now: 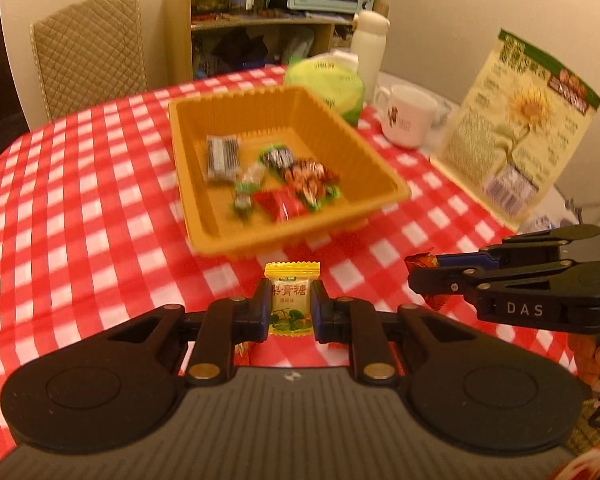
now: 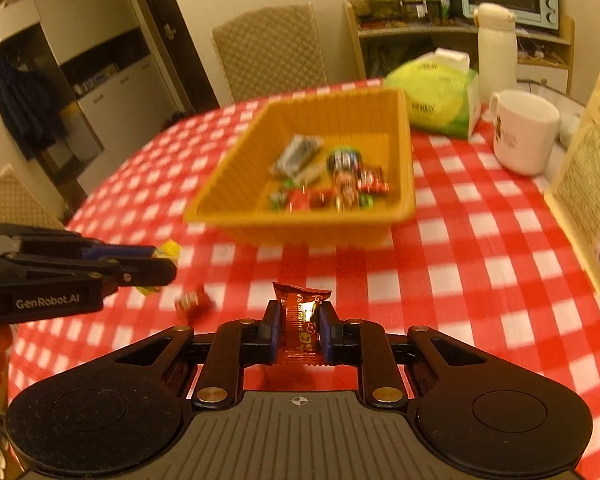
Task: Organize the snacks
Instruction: 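Carry both candies with both grippers over the orange tray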
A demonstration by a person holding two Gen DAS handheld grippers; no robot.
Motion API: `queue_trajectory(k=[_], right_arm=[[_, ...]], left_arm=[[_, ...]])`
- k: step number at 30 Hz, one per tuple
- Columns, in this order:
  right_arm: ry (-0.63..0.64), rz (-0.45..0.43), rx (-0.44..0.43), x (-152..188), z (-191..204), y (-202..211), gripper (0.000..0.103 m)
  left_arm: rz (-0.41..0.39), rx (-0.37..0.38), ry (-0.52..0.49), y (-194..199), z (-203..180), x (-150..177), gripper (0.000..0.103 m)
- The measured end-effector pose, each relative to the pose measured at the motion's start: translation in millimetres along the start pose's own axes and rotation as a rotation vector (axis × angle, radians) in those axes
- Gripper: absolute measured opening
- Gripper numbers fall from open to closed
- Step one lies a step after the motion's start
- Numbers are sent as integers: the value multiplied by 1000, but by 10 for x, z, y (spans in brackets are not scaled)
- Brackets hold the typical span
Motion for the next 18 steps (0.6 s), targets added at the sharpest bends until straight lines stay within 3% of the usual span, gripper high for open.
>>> queue_trajectory(k=[10,18], right_arm=[[-68,-102,-8,-746,-74,-209,20],[-89,-132,13,-1227,-134,-521,20]], left_arm=[[-52,2,-25,-244,205,-646,18],[-52,4,-28,-567,438,-1137,18]])
Point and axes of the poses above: each gripper's, at about its wrist camera, not at the fingertips, and y roughly against the way its jaws point, z to its left, x to its underside, the point moved 1 cm from there along -y, roughly the way its jaws point, and after that the axes turned 15 degrees about x, right-handed, at the moved point
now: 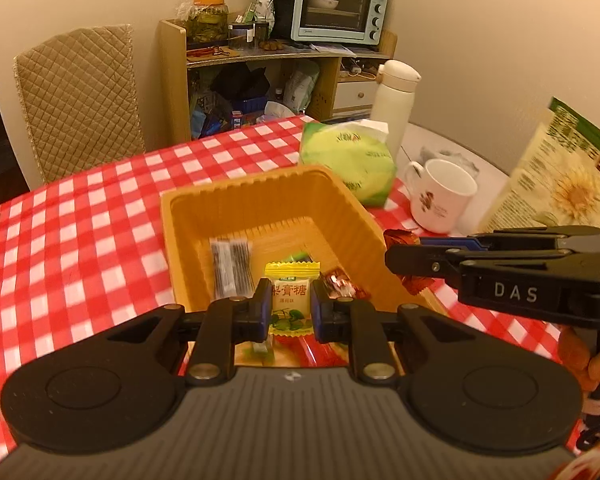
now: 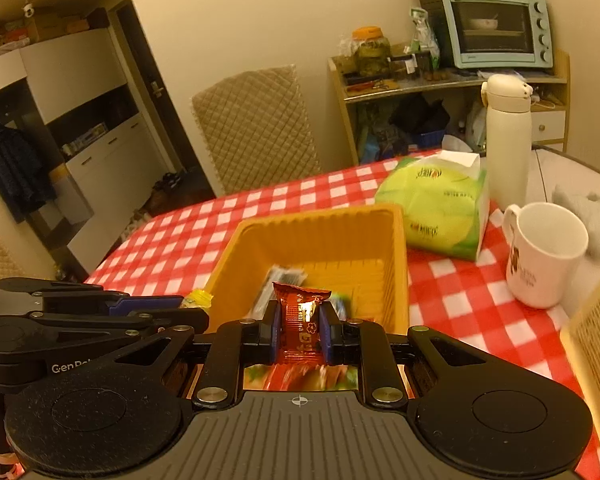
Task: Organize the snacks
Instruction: 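Carry both candies with both grippers over the orange tray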
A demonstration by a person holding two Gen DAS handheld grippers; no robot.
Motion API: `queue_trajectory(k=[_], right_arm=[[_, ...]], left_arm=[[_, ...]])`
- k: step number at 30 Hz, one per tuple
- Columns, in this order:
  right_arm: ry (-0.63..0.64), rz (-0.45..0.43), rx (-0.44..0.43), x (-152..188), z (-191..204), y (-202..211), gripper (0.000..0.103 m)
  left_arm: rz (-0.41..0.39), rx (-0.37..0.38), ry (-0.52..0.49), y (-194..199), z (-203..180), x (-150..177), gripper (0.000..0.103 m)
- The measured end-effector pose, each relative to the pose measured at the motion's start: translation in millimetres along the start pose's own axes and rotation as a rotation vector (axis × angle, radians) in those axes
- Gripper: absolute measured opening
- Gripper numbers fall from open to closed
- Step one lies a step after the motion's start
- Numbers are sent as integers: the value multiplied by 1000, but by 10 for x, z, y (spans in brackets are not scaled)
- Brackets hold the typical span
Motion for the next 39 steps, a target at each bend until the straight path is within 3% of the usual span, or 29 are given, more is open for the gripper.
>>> queue_trajectory(k=[11,21,39], right_arm=[[-52,50,44,-196,-180,-599,20],[-53,61,79,-259,-210,-861,20],[-75,70,84,-289,-204,-919,20]], left_arm=[[51,13,3,-582,291,-318,18],[79,34,30,-963,449,-461,18],[85,34,43,-994,548,-466,21]])
Point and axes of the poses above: each gripper's, at about its wrist camera, not at the fingertips, and y roughly against the way its jaws point, z to its left, x to its underside, the point moved 1 cm from there along -y, roughly the way its jaws point, and after that the axes turned 15 degrees about x, right-handed, at the moved point
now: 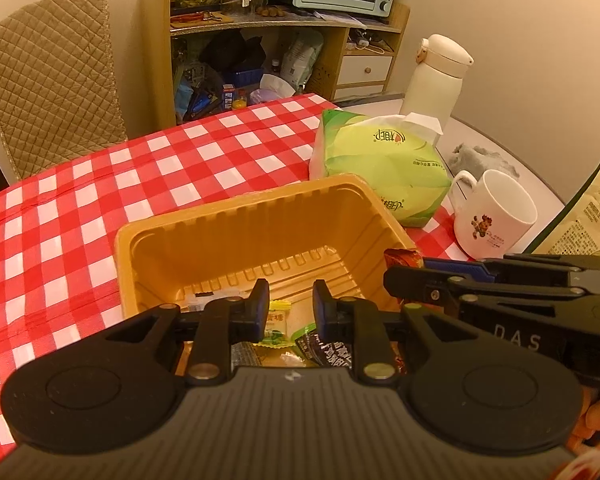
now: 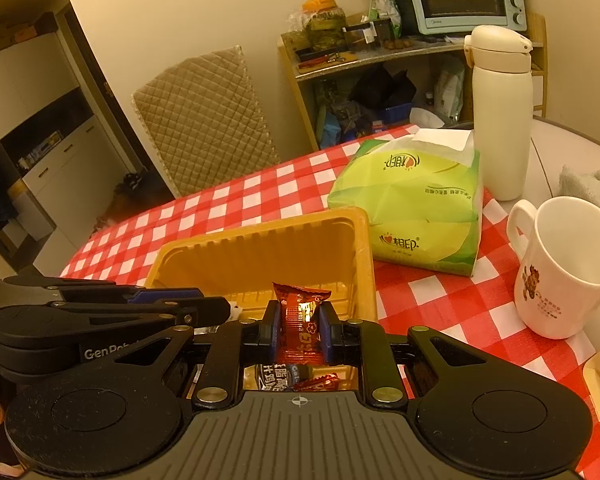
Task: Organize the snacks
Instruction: 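Carry both candies with both grippers over the orange tray, then open both grippers to drop the candies into the tray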
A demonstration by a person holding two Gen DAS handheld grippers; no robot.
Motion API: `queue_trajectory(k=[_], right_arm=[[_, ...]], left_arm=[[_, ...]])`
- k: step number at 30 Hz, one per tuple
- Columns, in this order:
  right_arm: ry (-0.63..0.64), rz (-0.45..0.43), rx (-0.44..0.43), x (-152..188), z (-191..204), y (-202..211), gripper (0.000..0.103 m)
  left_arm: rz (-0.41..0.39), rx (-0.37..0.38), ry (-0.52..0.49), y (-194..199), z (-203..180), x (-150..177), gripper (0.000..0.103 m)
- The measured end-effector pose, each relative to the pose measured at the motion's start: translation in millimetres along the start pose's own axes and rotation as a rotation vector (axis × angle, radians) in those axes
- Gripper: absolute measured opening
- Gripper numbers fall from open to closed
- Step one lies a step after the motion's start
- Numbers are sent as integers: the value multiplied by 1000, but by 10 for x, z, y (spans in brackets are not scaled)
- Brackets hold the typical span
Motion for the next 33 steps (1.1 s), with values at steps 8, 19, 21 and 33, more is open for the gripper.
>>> queue_trajectory(k=[8,19,21,33], right_arm=[[-6,-2,0,-15,31,-13,20],[-128,-21,-68,-74,-23,39,51],[-131,-38,-68,-68,-25,103,53],[-166,-73,-98,118,-135,623,84]], left_arm=[[-10,-7,7,138,36,33,22],[-35,-12,10,372,11,122,35],[-42,-15,9,426,-13,148,39],[-94,-6,-7,877,-319,376,78]])
Point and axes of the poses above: each gripper's, at about its wrist camera, not at the fingertips, and y roughly against the way its jaws point, z to its left, x to its underside, the point moved 1 cm from there along -y, roughly the way its jaws point, and after that the axes turned 15 degrees about x, right-handed, at the moved point
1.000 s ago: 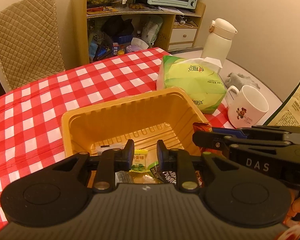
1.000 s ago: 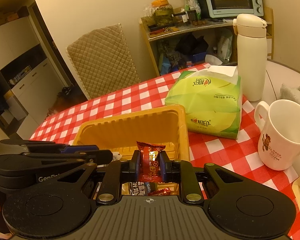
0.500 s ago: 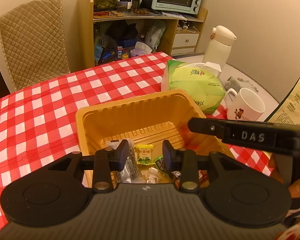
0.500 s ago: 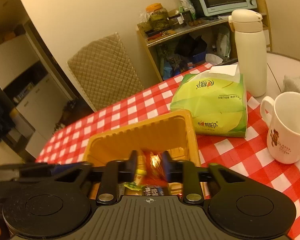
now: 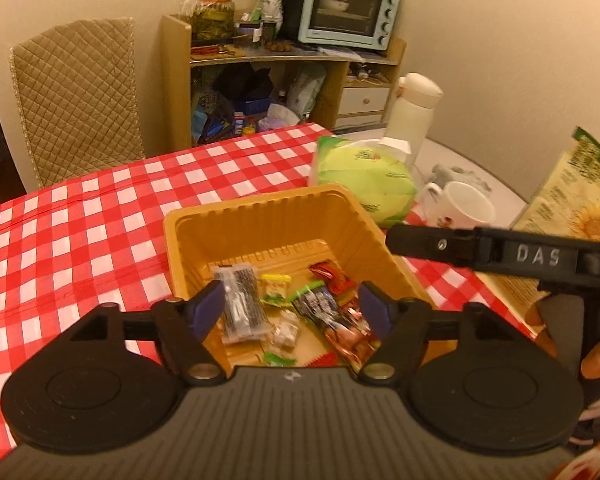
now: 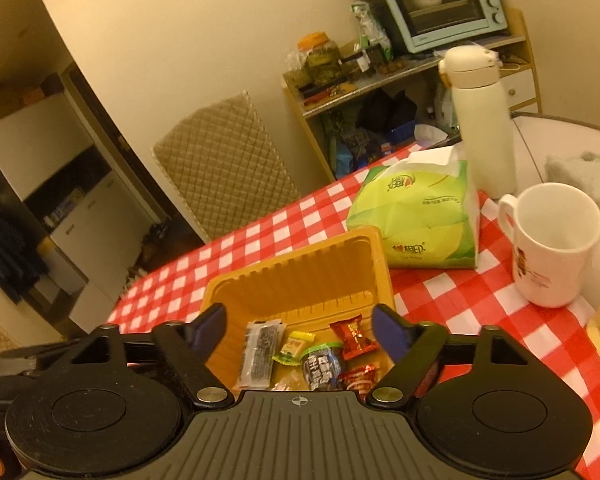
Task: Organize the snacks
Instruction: 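Open both grippers to drop the candies into the tray, then move both grippers back toward the two remaining red candies on the tablecloth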
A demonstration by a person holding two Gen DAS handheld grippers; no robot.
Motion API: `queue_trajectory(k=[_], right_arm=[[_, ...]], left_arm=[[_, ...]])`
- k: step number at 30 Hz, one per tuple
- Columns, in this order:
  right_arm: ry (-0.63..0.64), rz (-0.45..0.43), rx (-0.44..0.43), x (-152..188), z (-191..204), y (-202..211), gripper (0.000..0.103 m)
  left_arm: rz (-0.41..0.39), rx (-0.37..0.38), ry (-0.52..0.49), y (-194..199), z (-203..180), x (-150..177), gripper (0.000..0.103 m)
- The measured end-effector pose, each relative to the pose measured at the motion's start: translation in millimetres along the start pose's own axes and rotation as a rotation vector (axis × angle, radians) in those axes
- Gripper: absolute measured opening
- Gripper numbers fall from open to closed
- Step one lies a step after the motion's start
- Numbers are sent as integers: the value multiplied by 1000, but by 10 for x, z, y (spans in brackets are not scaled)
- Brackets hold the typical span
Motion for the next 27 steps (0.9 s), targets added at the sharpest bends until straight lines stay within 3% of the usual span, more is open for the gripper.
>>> queue_trajectory(k=[13,27], right_arm=[[9,-34,-24,324,-228,866,88],[163,-6,-22,993,-277,1557,89]], left_arm=[[-60,9,-31,665,-562,366,88],[-57,-19,-15,1192,-1088,1000,88]])
Point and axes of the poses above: each gripper's, at about its wrist camera, not at the fingertips, and y roughly against the way its jaws point, z to its left, x to its underside, the point moved 1 cm from there along -y, roughly the way its jaws point, and after that the axes turned 15 degrees about x, right-handed, at the moved point
